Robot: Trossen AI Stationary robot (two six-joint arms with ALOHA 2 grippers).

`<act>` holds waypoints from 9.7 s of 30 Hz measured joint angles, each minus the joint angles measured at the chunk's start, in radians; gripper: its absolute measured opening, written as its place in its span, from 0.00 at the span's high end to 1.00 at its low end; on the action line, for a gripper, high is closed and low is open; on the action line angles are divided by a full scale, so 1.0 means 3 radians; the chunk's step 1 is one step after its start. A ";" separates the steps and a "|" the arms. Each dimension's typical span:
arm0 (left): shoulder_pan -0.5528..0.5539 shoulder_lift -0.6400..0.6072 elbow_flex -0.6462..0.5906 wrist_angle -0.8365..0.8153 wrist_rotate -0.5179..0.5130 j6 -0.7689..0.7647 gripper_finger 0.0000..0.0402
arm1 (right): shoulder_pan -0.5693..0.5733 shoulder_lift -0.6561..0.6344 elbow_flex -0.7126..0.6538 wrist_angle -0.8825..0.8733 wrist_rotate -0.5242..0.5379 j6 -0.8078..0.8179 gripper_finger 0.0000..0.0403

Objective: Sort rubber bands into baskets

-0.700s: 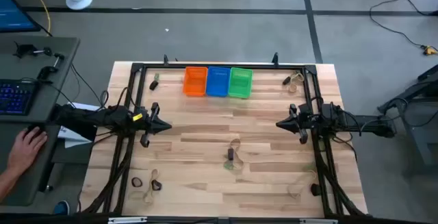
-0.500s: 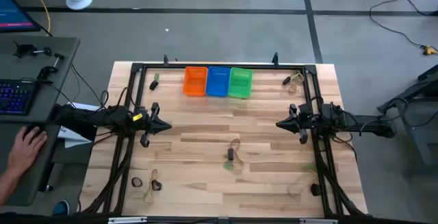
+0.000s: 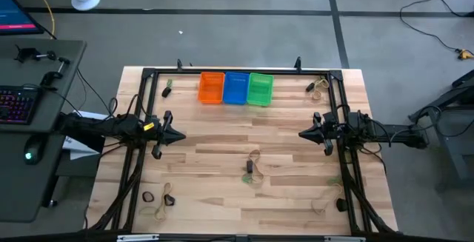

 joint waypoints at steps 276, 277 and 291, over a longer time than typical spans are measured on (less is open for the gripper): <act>0.0000 -0.0001 0.0000 0.0000 0.0000 0.0000 1.00 | -0.2335 0.5516 0.3989 -0.3273 0.1122 0.0051 0.45; 0.0000 0.0000 0.0000 0.0000 0.0000 0.0000 1.00 | -0.2401 0.5442 0.3837 -0.3239 0.1067 0.0129 0.46; 0.0000 -0.0001 0.0000 0.0000 0.0000 0.0000 1.00 | -0.3081 0.5271 0.2839 -0.2345 0.0963 0.0563 0.48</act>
